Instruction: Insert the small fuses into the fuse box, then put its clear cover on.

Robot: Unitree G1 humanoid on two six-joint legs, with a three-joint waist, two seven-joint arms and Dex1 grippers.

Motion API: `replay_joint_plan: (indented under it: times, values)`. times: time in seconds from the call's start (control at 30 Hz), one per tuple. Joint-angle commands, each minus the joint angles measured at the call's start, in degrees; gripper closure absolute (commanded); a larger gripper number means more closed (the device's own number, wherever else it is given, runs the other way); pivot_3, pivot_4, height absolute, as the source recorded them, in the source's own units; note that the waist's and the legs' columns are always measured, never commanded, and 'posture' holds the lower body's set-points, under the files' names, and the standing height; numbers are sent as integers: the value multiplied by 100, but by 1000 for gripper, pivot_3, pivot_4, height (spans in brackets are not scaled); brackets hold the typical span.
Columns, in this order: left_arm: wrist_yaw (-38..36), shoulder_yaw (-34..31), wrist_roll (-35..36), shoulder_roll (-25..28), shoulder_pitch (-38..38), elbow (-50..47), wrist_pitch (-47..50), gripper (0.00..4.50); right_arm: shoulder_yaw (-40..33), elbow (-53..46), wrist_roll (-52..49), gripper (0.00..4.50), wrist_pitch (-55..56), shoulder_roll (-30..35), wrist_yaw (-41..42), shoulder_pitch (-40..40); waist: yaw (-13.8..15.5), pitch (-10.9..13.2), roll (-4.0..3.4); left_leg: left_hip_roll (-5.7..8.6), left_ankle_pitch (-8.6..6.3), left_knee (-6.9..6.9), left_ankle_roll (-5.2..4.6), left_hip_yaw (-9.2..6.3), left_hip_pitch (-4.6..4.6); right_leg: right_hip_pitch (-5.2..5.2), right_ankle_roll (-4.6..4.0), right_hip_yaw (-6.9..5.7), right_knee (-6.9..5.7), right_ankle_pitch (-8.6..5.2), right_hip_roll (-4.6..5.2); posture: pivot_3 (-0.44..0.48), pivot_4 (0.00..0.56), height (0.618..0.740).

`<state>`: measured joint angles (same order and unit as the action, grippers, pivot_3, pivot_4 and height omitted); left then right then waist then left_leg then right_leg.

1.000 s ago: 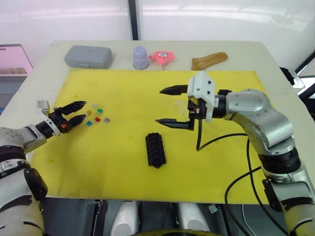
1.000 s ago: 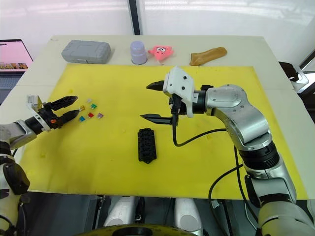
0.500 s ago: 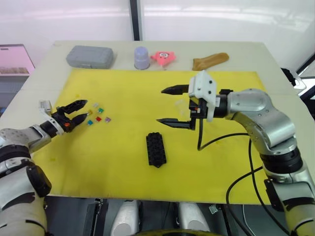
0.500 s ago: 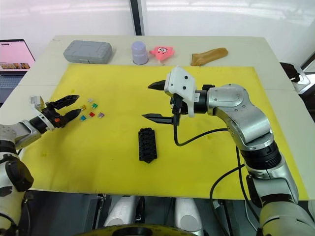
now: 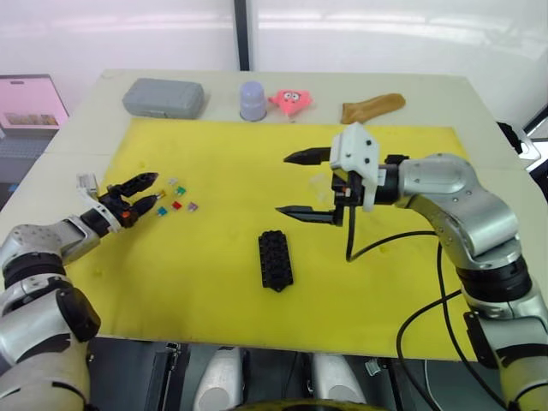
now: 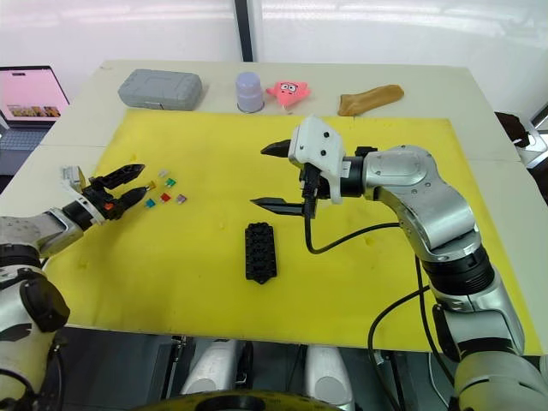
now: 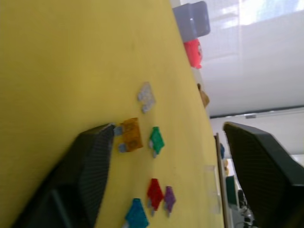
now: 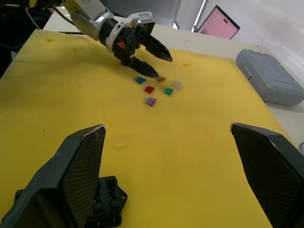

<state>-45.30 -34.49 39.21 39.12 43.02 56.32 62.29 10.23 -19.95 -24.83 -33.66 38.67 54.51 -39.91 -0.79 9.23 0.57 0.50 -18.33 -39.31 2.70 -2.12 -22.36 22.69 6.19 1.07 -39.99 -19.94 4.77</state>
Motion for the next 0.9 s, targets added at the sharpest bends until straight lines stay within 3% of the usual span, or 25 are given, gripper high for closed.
replay_joint_plan:
  times: [0.03,0.83,0.9]
  values:
    - [18,222,-123,-149,-13,57,89,2207,-221,-181,-25,0,10,56,-9,-98,0,0,1,0,-1,0,-1,0,0,0,0,0,0,0,0,0,150,740]
    - [181,172,-286,-218,-64,129,-217,2207,-232,-204,-15,0,-5,88,-40,-76,6,0,1,1,-1,0,-3,-1,-1,-1,0,-1,2,0,0,0,150,740]
    - [253,151,-315,-203,-102,125,-325,2788,-232,-220,-29,0,-23,94,-33,-73,4,0,1,1,-1,0,-2,-1,-1,-1,0,-1,2,0,0,0,150,740]
